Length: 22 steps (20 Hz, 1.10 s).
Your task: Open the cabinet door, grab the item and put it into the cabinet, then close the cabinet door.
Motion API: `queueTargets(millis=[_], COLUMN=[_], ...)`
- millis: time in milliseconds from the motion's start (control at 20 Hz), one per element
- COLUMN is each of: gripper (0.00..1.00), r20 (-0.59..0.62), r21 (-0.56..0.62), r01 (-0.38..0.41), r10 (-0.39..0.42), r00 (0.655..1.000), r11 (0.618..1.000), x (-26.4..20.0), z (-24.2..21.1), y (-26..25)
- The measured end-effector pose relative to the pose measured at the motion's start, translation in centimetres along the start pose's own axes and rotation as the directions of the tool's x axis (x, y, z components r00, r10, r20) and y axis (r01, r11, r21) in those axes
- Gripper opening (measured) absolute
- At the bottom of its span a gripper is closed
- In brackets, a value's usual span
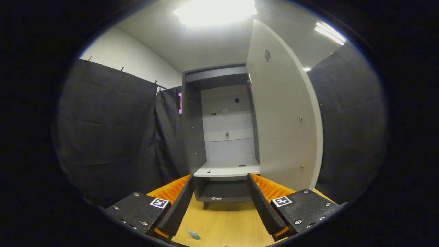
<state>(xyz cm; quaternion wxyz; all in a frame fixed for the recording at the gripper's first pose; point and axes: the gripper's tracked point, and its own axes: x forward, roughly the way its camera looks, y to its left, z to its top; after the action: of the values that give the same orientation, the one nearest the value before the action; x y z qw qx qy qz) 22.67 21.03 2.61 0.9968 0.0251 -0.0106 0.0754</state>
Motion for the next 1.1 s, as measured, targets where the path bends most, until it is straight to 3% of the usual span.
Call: queueTargets(millis=[650,1100], gripper=[0.94,0.90], r20=[-0.213,-0.439], r21=[0.000,-0.018], r01=[-0.051,-0.036], r10=[0.050,0.024], r00=[0.976,0.898], r11=[0.999,0.999], x=[4.3,5.3], z=[-20.1,-31.9], y=[7.1,9.2])
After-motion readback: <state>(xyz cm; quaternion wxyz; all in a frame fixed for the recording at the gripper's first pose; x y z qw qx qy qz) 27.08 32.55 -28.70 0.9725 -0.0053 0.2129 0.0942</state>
